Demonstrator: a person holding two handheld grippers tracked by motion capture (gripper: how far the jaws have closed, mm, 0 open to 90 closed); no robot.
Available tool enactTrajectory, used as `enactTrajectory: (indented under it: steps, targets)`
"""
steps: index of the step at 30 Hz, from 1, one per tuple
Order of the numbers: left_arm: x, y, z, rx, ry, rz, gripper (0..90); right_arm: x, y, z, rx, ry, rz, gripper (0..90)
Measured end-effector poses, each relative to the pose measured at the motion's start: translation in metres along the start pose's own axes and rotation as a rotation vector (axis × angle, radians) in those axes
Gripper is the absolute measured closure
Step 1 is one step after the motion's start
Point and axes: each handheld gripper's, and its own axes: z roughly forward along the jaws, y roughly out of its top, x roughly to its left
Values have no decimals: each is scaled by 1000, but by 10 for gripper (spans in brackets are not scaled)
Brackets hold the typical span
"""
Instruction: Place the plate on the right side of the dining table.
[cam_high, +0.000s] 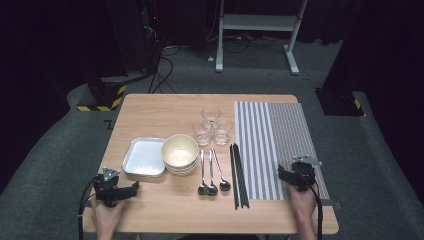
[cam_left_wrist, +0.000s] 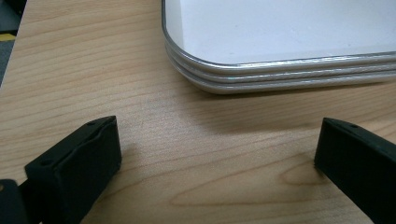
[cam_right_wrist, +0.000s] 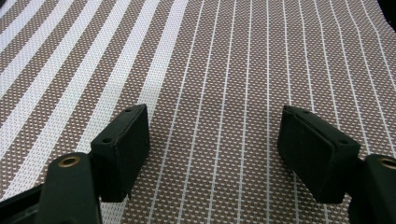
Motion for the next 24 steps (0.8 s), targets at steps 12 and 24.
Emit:
enactTrajectory:
  steps: [12,24]
  targets:
    - [0,0,0,-5,9,-10,17,0,0,0,0,0,-1,250]
    - [6,0,-7,-45,-25,-69,159,0,0,0,0,0,-1,250]
